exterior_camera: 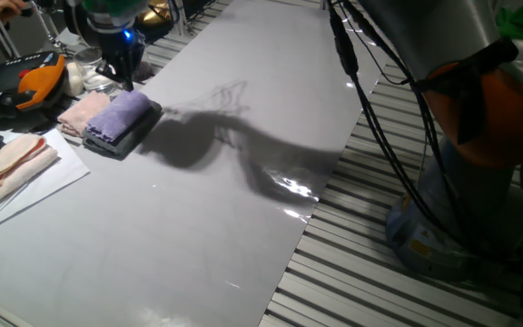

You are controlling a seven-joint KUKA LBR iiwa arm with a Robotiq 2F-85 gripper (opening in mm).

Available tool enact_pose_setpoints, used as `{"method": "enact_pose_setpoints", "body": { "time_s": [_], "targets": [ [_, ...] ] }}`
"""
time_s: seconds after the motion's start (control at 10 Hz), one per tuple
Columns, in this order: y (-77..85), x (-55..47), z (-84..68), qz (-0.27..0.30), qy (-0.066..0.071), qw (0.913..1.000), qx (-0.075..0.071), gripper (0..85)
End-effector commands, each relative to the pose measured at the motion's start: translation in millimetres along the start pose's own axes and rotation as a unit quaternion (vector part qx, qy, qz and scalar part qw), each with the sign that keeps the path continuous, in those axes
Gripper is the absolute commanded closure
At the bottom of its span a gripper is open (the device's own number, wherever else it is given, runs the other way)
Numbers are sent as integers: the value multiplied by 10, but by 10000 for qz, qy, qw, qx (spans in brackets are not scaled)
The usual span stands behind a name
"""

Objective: Clean the table with a cloth

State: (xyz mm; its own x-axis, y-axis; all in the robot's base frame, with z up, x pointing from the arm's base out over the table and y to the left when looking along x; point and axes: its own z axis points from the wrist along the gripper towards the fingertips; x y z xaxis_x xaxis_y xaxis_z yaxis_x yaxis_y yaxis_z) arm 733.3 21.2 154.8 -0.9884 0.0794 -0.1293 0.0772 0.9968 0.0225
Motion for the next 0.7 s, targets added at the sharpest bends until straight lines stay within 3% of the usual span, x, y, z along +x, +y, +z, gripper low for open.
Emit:
{"method": "enact_pose_setpoints", "body": {
  "time_s": [0.0,0.2,0.4,0.6],
  "targets": [
    [12,-25,39,-47,-52,10000,-5,850],
    [35,-57,80,-225,-106,9997,0,850],
    [76,-106,137,-373,-513,9980,-1,850],
    [81,-120,173,-399,-492,9980,61,850]
  ]
}}
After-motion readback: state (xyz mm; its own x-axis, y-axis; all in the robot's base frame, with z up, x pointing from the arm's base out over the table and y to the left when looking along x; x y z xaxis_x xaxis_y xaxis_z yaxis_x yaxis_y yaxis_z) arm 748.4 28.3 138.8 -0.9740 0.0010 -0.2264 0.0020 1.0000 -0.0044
